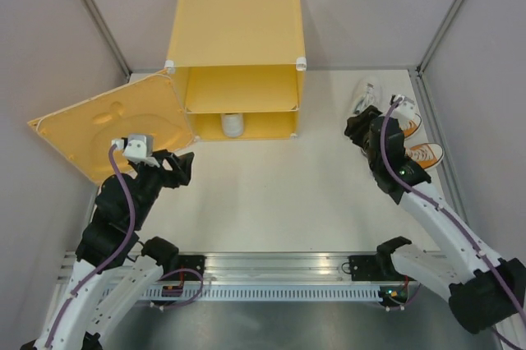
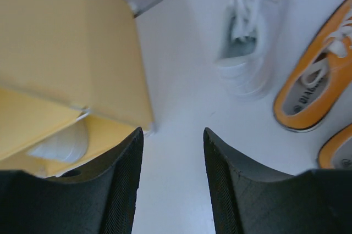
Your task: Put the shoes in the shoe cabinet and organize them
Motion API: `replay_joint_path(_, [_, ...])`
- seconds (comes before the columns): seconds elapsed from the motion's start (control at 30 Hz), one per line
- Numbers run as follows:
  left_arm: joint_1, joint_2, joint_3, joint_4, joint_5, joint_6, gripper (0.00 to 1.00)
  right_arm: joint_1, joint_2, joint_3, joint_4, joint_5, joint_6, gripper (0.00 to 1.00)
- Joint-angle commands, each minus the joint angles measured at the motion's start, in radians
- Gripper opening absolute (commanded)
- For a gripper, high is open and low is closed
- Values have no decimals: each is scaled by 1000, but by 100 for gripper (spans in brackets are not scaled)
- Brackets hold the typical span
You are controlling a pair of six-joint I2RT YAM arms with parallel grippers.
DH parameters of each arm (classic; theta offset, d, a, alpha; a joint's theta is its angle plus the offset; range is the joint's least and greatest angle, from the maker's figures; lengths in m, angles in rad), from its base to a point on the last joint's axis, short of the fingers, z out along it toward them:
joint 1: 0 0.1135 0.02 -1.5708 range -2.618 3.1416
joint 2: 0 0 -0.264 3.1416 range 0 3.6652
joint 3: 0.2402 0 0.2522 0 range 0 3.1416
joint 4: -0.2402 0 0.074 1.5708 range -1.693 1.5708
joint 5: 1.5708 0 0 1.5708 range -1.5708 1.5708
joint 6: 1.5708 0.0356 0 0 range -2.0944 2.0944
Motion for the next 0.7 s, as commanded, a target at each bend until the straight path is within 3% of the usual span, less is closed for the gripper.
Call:
replay_joint_path(0.0, [-1, -4, -3, 36, 31, 22, 77, -234, 146, 16, -54, -270, -46, 53])
replay_joint_path(0.03, [-1, -7, -3, 34, 34, 22, 77, -340, 187, 42, -42, -308, -49, 53])
replay_joint_path(0.13, [-1, -10, -5, 36, 43, 20, 77, -463, 354, 124, 1, -377, -59, 53])
replay_joint_path(0.3, [-1, -13, -5, 34, 60, 19, 77, -537, 568, 257, 20, -388, -58, 54])
replay_joint_path(0.67, [-1, -35, -3, 34, 79, 16, 78, -603, 804, 475, -31, -435, -78, 55])
